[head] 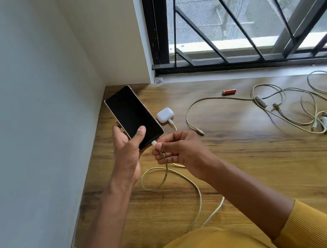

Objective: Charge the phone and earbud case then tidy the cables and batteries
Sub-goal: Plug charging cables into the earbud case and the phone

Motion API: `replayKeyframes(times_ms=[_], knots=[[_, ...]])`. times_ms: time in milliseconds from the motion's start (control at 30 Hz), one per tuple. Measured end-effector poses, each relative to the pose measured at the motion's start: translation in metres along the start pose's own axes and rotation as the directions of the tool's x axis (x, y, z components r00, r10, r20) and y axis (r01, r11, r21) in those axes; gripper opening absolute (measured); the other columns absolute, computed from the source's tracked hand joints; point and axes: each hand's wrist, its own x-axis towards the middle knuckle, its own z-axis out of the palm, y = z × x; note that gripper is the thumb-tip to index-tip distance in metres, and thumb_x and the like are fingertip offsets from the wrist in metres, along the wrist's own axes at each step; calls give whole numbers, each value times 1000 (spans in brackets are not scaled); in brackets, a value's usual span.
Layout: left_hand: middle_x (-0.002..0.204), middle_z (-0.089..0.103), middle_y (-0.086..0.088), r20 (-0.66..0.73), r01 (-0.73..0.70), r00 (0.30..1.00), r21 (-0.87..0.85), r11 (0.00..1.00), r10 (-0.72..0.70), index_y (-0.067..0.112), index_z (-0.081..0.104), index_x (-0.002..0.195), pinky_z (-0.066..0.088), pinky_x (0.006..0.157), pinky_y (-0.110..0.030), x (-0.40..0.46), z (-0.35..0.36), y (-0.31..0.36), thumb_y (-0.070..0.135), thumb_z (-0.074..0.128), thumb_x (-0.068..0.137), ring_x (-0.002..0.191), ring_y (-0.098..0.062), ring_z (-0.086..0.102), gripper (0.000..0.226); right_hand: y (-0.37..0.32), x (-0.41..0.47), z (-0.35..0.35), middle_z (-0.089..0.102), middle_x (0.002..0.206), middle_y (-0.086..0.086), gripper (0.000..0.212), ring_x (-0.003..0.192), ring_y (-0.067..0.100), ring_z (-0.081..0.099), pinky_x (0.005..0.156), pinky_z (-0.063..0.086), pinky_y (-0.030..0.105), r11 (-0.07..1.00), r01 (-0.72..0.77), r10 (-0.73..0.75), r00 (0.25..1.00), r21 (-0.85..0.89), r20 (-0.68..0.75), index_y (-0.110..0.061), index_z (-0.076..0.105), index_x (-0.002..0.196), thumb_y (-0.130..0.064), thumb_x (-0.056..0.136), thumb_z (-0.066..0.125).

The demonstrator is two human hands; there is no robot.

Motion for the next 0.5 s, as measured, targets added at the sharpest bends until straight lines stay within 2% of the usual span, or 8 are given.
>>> replayKeyframes(times_ms=[100,167,333,400,500], knots=[[129,70,-9,-3,-6,1000,4,1000,6,13,45,145,60,95,-45,-1,-2,-3,8,71,96,120,-29,70,56,1,1,2,75,92,26,27,77,29,74,77,64,39,1000,-7,7,1000,0,-9,20,64,111,3,92,74],[129,70,-10,4,-5,1000,2,1000,5,14,47,142,59,97,-47,-4,-3,-6,11,73,92,121,-30,69,56,5,1,3,74,91,26,25,77,29,73,76,63,39,1000,-15,15,1000,-3,-13,20,64,108,4,92,73],[119,74,-5,-11,39,999,44,998,-39,14,51,134,60,84,-39,-4,-6,-11,3,66,100,113,-28,72,39,14,-1,3,75,91,26,8,78,29,73,79,63,41,1000,-31,31,1000,-7,-4,7,71,99,3,93,73],[118,76,-5,-18,83,996,60,995,-83,15,53,132,60,80,-38,-2,-9,-12,6,66,101,109,-27,75,34,15,1,2,75,93,28,8,78,28,73,79,64,40,998,-28,27,1000,-49,-4,6,71,98,0,93,75],[117,77,-11,-44,135,990,75,988,-132,13,61,129,63,83,-46,5,-12,-14,19,60,107,104,-29,76,22,14,7,-2,74,102,34,18,81,29,73,77,65,37,986,-27,25,1000,-167,-12,12,70,104,-3,96,74]])
